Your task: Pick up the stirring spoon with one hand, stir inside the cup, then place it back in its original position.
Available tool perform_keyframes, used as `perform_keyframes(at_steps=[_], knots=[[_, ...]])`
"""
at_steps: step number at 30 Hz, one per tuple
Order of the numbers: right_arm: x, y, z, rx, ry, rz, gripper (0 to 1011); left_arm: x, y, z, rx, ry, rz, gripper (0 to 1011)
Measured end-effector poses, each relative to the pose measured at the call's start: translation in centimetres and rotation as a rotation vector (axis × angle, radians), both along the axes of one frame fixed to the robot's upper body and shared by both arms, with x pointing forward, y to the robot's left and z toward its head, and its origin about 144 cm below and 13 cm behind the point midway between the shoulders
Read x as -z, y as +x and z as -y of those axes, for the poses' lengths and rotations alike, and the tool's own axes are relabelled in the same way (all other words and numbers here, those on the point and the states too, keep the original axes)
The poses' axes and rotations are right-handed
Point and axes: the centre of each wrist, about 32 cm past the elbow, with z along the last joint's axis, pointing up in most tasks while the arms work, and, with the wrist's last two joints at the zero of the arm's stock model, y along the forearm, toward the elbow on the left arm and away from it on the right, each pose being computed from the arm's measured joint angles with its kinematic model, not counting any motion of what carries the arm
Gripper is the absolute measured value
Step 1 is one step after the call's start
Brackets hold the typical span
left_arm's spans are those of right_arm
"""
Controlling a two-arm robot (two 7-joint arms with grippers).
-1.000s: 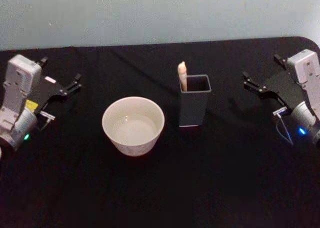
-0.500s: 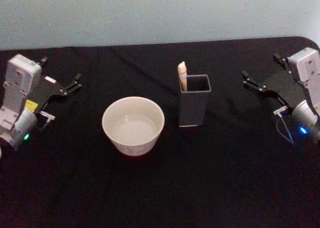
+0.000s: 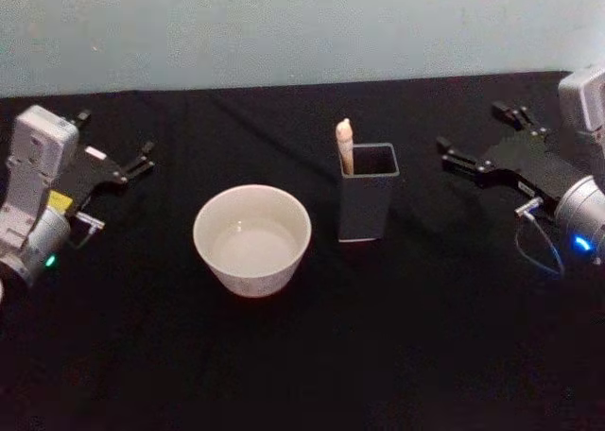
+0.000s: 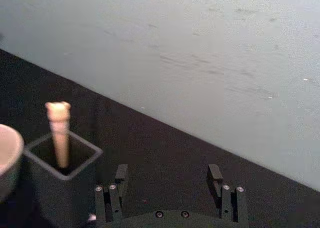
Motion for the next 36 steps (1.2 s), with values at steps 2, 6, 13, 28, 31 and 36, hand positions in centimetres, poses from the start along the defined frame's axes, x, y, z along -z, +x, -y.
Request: perform_keyframes(at_steps=[2,6,13,28,31,36], knots=[[-0.6,-0.3,-0.1,-0.024,0.022,-0.02,1002,0.0,0.0,0.0,0.0,0.0,0.0,1001],[-1.6,-0.8,-0.4,-0.067,0.06,-0.053,1002,0.0,0.0,0.0,0.0,0.0,0.0,1001],[-2.4,-1.2,-1.3,-0.157,0.094,-0.113,1002,0.0,0.0,0.0,0.0,0.0,0.0,1001],[-2.7,0.4,-4.7,-0.245,0.106,-0.181,1003,0.0,0.0,0.0,0.0,0.0,0.0,1001],[-2.5,1.1,-5.5,-0.242,0.105,-0.196,1002,0.0,0.0,0.0,0.0,0.0,0.0,1001],[-2.2,1.9,-6.4,-0.226,0.099,-0.208,1002,0.0,0.0,0.0,0.0,0.0,0.0,1001]])
